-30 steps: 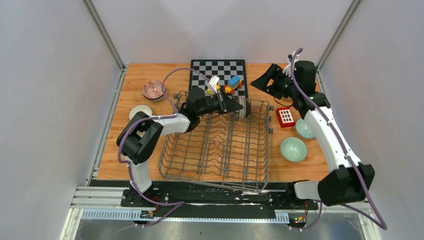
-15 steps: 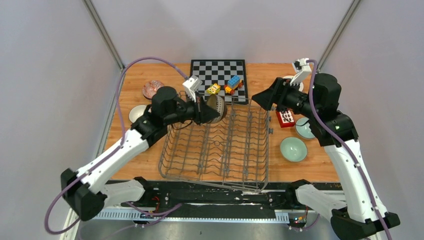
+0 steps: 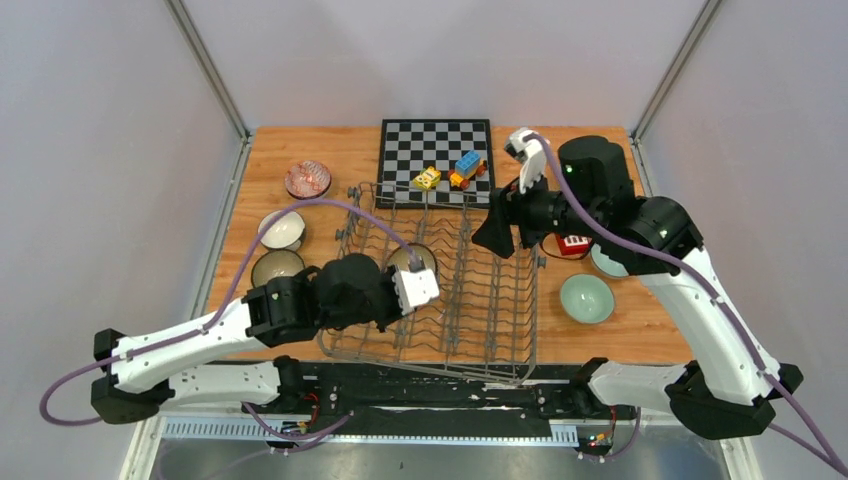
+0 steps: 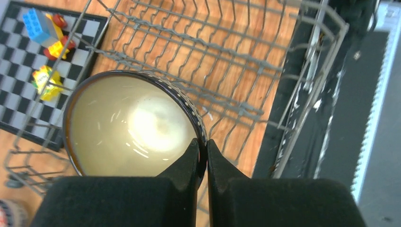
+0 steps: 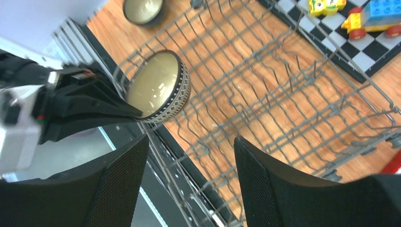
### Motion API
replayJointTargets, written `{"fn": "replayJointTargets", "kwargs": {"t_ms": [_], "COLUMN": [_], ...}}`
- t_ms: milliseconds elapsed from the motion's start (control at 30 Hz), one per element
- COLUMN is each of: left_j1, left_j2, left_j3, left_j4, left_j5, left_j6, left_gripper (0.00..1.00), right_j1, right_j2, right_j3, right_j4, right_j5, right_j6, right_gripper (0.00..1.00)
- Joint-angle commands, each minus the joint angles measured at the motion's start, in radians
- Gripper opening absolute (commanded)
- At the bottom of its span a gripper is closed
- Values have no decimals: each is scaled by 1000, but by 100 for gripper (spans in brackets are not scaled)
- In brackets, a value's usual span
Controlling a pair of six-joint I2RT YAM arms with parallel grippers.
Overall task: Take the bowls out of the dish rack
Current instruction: Place the bowl with the bowl.
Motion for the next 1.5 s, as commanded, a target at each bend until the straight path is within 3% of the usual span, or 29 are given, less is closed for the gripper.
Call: {"fn": "replayJointTargets", "kwargs": {"t_ms": [0,133,400,800,1067,1467], "left_j1": [-175,-313,-394,-406,-408,-408], "left_j2": [-31,-9,32,42,37,19], "left_j3": [-42,-84,-104,-87,-61,-63], "left_j4": [8,-9,-2,-53,-65,-58], "left_j5": [-270,-353,-432,-326,-246,-248], "left_j6": [235,340,423,395,380,370], "left_gripper": [0,0,0,0,0,0], "right_j1": [96,145,228,378,431,448], "right_j2": [30,47,85,218,326,288], "right_j3": [12,-38,-114,-61,-9,-96], "right_j4": [-168,-163,-86,-45,-67,-91], "right_j5": [139,140,144,332,337,363], "right_j6": [-134,-141,-94,-97,-130,-136], "right_gripper": [70,69,67,64,60,53]}}
